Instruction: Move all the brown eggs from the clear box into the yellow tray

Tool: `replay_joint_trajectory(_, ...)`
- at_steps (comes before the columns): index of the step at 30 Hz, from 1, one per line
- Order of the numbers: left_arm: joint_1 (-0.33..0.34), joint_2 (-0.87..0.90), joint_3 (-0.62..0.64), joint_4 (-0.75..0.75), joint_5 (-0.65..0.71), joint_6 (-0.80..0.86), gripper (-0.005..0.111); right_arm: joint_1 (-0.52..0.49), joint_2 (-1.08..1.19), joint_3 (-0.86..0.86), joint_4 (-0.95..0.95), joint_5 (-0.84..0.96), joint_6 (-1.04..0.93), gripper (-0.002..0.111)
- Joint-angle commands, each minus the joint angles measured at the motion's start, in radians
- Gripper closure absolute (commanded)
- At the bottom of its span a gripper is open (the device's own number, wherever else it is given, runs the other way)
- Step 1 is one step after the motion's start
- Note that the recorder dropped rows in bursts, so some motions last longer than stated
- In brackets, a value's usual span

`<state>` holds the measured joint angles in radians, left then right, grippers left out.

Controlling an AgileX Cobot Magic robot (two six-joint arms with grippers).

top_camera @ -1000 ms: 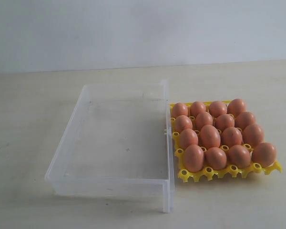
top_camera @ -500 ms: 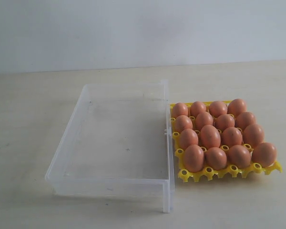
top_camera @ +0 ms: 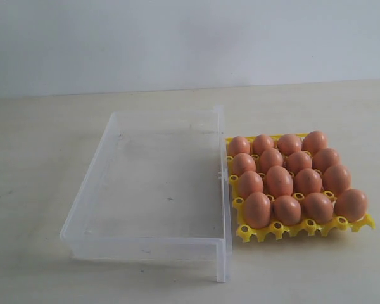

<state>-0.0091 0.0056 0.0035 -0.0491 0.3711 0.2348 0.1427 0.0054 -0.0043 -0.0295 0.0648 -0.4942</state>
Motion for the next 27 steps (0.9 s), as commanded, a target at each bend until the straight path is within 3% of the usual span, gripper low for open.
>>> replay_joint_trajectory(1, -0.001, -0.006, -0.004, -0.001, -0.007, 0.002, 0.107, 0.002, -0.005, 0.004, 0.005, -0.007, 0.001, 0.108)
replay_joint_trajectory(17, -0.001, -0.006, -0.004, -0.001, -0.007, 0.002, 0.107, 0.002, -0.005, 0.004, -0.033, -0.008, -0.061, 0.108)
replay_joint_trajectory(21, -0.001, -0.006, -0.004, -0.001, -0.007, 0.002, 0.107, 0.002, -0.005, 0.004, 0.030, -0.003, -0.055, 0.108)
replay_joint_trajectory(23, -0.001, -0.006, -0.004, -0.001, -0.007, 0.002, 0.107, 0.002, -0.005, 0.004, 0.030, 0.003, 0.030, 0.108)
replay_joint_trajectory(27, -0.001, -0.006, -0.004, -0.001, -0.007, 0.002, 0.107, 0.002, -0.005, 0.004, 0.030, 0.014, 0.382, 0.108)
